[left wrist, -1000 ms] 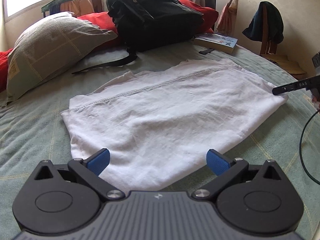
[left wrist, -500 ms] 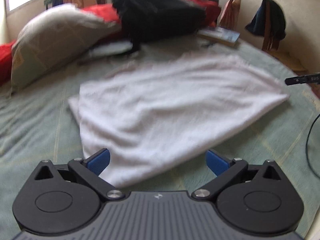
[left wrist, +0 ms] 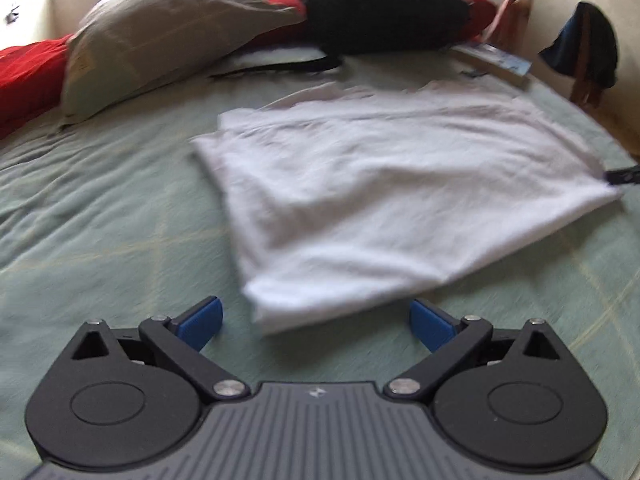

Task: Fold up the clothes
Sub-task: 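Roll both tools and bring them beside the folded shirt's long edge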

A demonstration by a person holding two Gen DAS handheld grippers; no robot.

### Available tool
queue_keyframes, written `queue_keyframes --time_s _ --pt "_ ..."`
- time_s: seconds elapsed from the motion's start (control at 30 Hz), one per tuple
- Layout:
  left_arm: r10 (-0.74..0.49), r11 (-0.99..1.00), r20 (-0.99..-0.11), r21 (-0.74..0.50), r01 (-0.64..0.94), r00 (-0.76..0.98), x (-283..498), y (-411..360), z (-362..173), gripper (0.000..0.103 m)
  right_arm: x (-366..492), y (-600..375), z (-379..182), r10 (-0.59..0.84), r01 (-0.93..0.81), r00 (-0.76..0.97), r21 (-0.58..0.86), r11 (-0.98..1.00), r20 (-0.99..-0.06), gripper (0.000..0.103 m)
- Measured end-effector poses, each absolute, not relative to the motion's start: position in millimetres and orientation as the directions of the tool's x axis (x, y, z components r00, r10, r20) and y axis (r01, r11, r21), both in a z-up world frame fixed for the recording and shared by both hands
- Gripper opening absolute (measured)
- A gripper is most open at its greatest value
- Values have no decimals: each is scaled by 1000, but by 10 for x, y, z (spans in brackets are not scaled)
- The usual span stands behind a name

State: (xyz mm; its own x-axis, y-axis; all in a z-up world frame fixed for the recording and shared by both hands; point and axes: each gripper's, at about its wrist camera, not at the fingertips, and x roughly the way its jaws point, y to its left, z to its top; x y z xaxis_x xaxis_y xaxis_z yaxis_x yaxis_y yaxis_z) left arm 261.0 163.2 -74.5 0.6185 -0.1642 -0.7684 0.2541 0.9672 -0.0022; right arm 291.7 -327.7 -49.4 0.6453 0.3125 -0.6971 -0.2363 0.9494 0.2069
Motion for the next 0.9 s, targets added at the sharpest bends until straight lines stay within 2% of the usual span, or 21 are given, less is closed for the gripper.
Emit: queue_keyframes --time_s 0.03,0.07,0.1,0.17,0.23,0.3,0.4,0.57,0.73,0.9 --pt "-157 965 -762 17 261 628 2574 1632 -685 99 2882 -3292 -436 290 -229 652 183 956 -701 27" --pt "-151 958 -751 49 282 643 2550 1587 -613 99 2851 -3272 -372 262 -226 663 147 963 -701 40" --pt "-143 945 -738 95 311 660 2534 1504 -544 99 2818 -3216 -302 249 -242 677 109 964 -692 47" --pt "-124 897 -713 217 386 690 2513 1239 -454 99 2777 -2961 -200 278 -335 679 50 941 -679 49" --pt "-114 819 -695 339 462 710 2504 928 -446 99 2736 -2705 -98 308 -422 678 -11 906 -667 63" --pt "-107 728 -689 437 529 717 2489 626 -515 100 2689 -2395 -71 327 -515 668 -98 852 -669 70" --pt "-98 588 -671 557 587 735 2428 250 -683 100 2620 -1934 -226 296 -614 653 -258 746 -697 71" --pt "-95 448 -622 671 591 777 2400 -94 -852 100 2520 -1466 -519 208 -651 703 -496 575 -680 73" --pt "-95 371 -590 726 579 802 2429 -254 -915 102 2502 -1275 -634 196 -653 734 -596 467 -651 74" --pt "-86 341 -578 748 569 812 2455 -261 -944 103 2553 -1136 -659 218 -666 733 -614 424 -645 74"
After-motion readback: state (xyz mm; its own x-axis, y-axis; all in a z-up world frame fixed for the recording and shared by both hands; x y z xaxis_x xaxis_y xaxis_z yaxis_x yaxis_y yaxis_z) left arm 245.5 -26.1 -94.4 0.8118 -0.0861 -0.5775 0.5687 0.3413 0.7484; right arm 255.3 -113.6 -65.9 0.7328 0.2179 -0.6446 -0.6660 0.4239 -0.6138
